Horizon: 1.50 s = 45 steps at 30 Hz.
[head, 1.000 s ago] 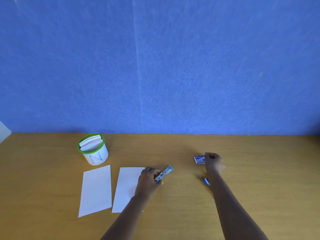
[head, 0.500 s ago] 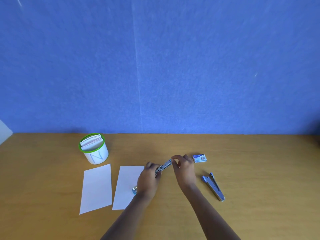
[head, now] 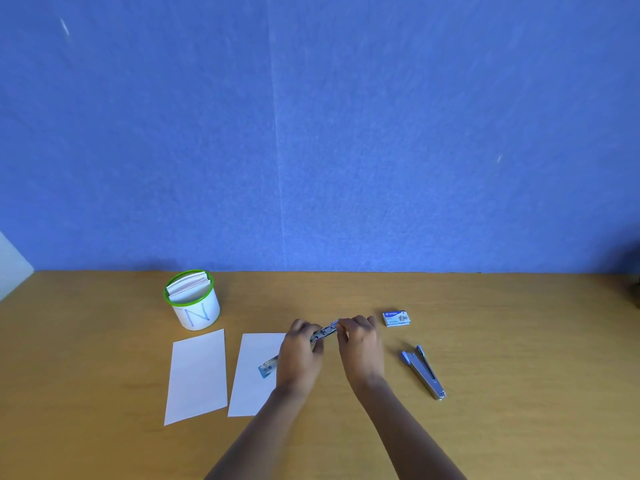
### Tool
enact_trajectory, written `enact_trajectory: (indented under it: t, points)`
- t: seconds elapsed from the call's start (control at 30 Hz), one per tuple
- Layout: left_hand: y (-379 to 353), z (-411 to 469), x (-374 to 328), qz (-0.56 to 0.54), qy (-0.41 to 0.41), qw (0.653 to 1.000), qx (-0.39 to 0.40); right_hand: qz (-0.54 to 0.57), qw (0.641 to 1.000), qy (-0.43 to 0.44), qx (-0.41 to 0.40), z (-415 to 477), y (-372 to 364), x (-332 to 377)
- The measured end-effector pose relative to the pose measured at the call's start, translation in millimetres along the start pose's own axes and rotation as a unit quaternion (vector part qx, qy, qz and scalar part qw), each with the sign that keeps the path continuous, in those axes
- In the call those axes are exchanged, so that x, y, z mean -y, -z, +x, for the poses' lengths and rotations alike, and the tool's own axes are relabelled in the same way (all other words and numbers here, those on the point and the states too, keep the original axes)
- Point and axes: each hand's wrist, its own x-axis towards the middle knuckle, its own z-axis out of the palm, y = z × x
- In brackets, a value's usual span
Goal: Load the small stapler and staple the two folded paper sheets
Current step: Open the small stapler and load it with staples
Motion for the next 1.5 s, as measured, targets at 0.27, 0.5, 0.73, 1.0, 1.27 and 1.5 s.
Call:
enact_trajectory:
  t: [0.27, 0.5, 0.73, 1.0, 1.27, 1.5]
  points:
    - [4, -9, -9, -0.032, -0.022, 0.998, -0.041, 0.140, 0.985, -0.101, -0.021, -14, -6, 12]
    - [12, -8, -13, -0.055, -0.033, 0.997, -0.051, 0.147, 0.986, -0.076, -0.025, -19, 3, 20]
    - [14, -5, -9, -0.067, -0.002, 0.996, -0.055, 0.205, 0.978, -0.030, 0.016, -25, 7, 40]
    - [28, 6, -2, -0.135, 0.001, 0.990, -0.034, 0.589, 0.701, -0.373, 0.152, 7, 39, 40]
    - [34, 11, -5, -0.140, -0.004, 0.990, -0.016, 0.574, 0.740, -0.327, 0.123, 13, 52, 21]
    - [37, 12, -5, -0.129, -0.016, 0.991, 0.009, 0.460, 0.836, -0.257, 0.154, 15, 50, 12]
